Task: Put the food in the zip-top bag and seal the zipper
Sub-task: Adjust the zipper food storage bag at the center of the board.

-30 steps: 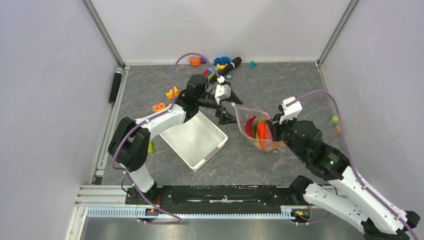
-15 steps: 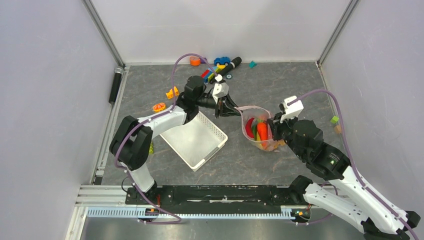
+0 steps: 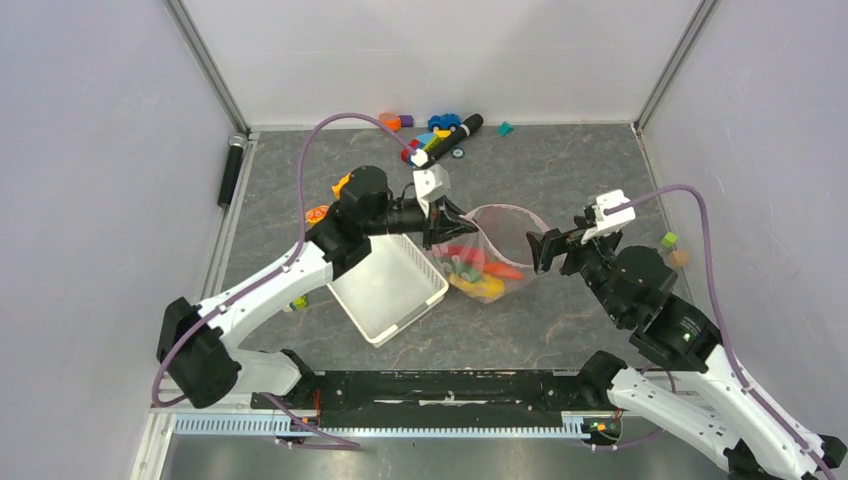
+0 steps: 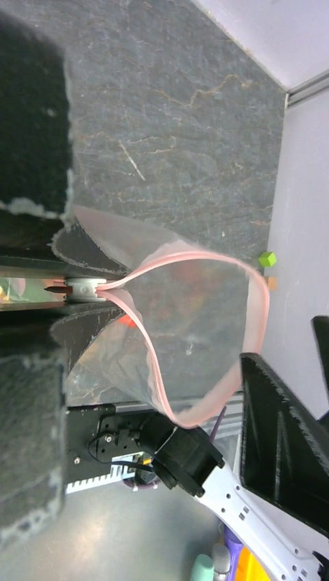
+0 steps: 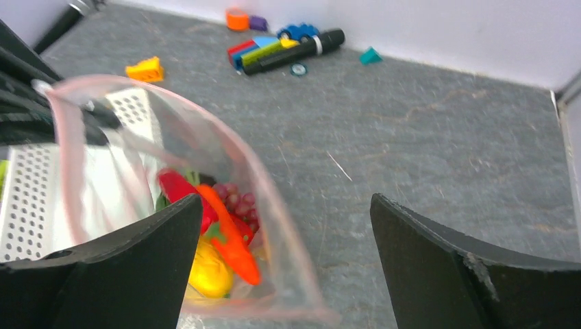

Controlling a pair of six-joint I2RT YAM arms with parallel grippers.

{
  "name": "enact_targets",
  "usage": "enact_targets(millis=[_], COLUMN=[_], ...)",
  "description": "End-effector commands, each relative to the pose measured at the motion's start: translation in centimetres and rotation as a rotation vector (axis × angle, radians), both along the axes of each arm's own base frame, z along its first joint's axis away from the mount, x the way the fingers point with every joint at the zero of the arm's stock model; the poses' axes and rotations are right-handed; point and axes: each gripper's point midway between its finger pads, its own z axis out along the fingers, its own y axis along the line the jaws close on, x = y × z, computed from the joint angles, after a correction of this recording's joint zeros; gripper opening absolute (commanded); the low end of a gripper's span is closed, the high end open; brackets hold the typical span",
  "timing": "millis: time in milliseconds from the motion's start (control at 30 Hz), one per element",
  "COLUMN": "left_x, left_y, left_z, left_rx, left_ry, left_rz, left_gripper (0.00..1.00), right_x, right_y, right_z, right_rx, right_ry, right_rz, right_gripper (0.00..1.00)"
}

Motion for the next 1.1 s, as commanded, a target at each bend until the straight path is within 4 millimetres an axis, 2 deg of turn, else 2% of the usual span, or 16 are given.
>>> enact_targets(millis=[0,67,200,300,367,467,567,667,867,1067], left_x=[-0.6,-0.6,1.0,1.0,0.2,-1.4,-2.9,-4.5,-5.1,-6.1], left_y=[-0.1,-0.2,0.0,-0.6,-1.0,-1.4,-1.6,-1.7,-1.6,-1.0], left_z=[1.4,1.6,2.1,2.1,2.1,1.9,1.7,1.6,1.0,0.1], left_rx=[0.079,0.101,0.114,0.130,0.133,0.140,0.147,0.146,0.156,0.185], left_ry=[-0.036,-0.017,0.051,0.092,0.081,0.046,0.057,0.046,0.024,0.006], left_rz=[0.169,0.212,0.311,0.300,0.242,0.132,0.044,-0.051,-0.085,-0.119], left_gripper=[0.02,0.02,0.02,0.02,0.02,0.02,0.02,0.02,0.02,0.02], right_x=[-1.2,-1.4,-2.4,-4.1,-5.4,-4.8,-3.4,-3.5,-3.9,-3.6], right_y=[1.4,1.5,2.2,5.1,7.3,8.6,8.7,9.3,10.0,10.5], right_z=[6.1,7.2,9.1,9.2,8.6,7.0,5.7,4.0,1.6,0.9], right_rx=[0.095,0.089,0.053,-0.006,-0.034,-0.085,-0.175,-0.292,-0.414,-0.513], right_ry=[-0.146,-0.173,-0.227,-0.258,-0.258,-0.219,-0.192,-0.192,-0.238,-0.308], right_rz=[0.128,0.148,0.239,0.448,0.596,0.643,0.619,0.696,0.802,0.853], right_gripper=[0.98,0.98,0.98,0.98,0.98,0.98,0.98,0.98,0.98,0.96])
